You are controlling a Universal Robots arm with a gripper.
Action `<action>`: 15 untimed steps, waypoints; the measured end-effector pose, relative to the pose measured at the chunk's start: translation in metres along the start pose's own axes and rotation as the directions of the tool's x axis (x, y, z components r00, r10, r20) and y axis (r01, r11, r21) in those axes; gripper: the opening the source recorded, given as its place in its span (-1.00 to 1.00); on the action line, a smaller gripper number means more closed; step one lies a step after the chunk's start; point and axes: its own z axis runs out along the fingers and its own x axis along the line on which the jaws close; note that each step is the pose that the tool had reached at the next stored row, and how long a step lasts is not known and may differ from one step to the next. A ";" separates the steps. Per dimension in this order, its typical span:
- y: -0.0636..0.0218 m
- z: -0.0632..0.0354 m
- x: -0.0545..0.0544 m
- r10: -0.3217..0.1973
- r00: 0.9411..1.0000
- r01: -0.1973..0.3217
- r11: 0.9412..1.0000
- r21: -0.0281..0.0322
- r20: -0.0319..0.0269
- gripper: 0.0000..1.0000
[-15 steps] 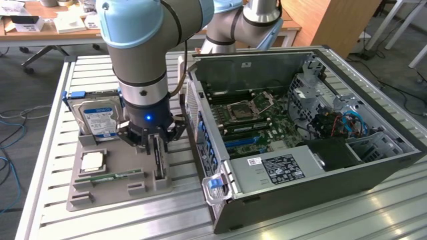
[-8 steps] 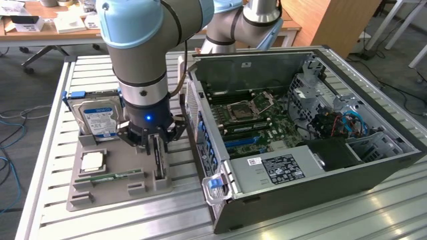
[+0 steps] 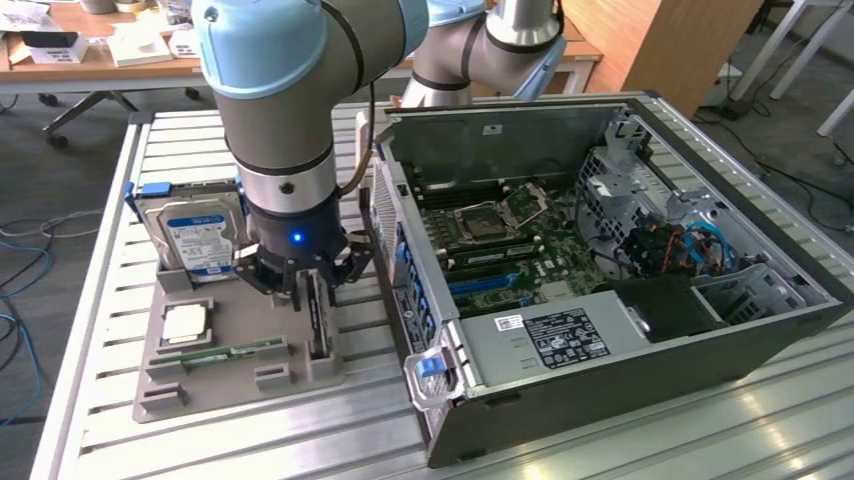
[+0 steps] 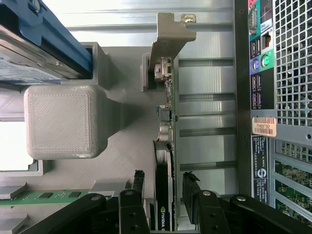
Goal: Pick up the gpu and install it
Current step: 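Pick up the gpu and move the gpu toward the slot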
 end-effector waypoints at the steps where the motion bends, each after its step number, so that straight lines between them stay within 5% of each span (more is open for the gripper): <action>1: 0.0000 0.0000 0.000 0.000 1.000 0.000 1.000 0.000 0.000 -0.11; 15: -0.0001 0.0000 0.001 0.000 1.000 0.000 1.000 0.000 0.000 -0.11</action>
